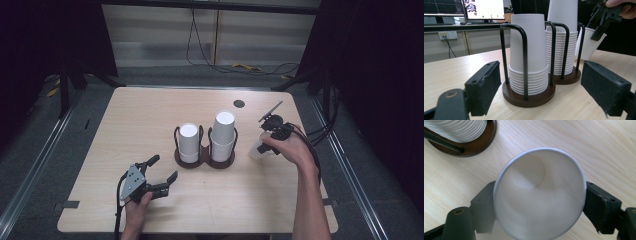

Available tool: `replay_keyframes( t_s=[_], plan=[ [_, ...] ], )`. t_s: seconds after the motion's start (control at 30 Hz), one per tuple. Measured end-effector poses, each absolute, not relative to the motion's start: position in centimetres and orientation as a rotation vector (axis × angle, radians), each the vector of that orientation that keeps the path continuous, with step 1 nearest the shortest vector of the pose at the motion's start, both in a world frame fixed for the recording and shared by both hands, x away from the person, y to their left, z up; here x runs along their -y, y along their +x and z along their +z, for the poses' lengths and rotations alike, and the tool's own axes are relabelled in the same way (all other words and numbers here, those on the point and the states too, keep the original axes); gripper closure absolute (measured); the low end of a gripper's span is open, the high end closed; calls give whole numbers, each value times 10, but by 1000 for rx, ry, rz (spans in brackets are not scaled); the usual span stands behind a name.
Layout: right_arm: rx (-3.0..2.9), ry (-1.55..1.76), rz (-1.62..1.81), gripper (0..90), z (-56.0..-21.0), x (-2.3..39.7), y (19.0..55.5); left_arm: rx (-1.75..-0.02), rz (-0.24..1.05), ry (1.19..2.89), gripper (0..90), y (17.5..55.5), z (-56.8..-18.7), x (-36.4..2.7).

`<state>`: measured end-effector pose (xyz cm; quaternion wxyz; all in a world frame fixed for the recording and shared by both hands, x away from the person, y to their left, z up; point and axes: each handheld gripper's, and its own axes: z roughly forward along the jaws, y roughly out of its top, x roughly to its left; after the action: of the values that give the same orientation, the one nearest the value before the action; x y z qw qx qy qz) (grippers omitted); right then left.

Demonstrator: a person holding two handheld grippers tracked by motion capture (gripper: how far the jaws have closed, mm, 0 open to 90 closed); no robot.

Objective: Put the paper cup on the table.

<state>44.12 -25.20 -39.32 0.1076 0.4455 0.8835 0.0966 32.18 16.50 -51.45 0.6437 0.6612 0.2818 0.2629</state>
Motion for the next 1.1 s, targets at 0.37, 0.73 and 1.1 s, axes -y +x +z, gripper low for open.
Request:
replay_keyframes(
  t_s=[0.37,0.73,1.1],
  plan=[
    [-2599,1321,204,179,-406,246,455,-648,600,1506,163,322,-514,-165],
    [-2550,1348,289,159,-421,248,454,-641,601,1509,163,322,-514,-165],
    [-2494,1401,421,152,-425,258,443,-658,604,1498,163,322,-514,-165]
  ],
)
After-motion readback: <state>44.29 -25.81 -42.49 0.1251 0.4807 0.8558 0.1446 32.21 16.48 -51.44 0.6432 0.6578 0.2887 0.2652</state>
